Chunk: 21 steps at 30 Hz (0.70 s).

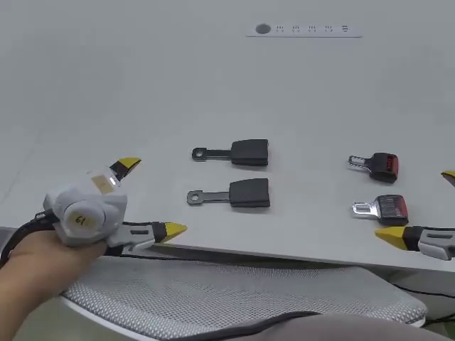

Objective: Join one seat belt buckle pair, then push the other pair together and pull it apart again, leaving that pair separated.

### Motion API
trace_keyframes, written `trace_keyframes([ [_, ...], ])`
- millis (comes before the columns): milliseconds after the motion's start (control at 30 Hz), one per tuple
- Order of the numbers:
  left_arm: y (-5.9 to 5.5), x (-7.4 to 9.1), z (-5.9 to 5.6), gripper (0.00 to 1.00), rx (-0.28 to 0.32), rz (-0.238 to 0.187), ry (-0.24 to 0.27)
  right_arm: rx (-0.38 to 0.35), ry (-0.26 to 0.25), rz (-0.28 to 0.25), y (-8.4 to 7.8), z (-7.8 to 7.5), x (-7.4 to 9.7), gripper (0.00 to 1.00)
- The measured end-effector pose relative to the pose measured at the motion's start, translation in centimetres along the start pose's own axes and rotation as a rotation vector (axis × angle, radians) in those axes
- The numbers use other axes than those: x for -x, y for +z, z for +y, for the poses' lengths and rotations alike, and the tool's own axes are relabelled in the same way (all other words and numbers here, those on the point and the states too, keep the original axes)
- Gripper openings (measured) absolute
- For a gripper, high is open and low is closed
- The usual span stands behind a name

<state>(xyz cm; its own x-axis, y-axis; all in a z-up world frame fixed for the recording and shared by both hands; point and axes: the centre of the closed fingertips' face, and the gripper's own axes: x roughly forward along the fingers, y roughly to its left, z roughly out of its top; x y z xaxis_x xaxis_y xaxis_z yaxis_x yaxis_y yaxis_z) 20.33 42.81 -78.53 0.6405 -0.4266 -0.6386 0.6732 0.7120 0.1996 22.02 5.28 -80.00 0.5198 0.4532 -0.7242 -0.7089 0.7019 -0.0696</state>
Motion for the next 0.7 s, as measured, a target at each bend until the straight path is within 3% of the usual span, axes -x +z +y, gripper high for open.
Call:
trace_keyframes([
  [700, 0.14, 0.08, -0.11, 0.9, -0.001, 0.002, 0.001, 0.0, -0.014, -0.014, 0.28, -0.31, 0.31, 0.94],
])
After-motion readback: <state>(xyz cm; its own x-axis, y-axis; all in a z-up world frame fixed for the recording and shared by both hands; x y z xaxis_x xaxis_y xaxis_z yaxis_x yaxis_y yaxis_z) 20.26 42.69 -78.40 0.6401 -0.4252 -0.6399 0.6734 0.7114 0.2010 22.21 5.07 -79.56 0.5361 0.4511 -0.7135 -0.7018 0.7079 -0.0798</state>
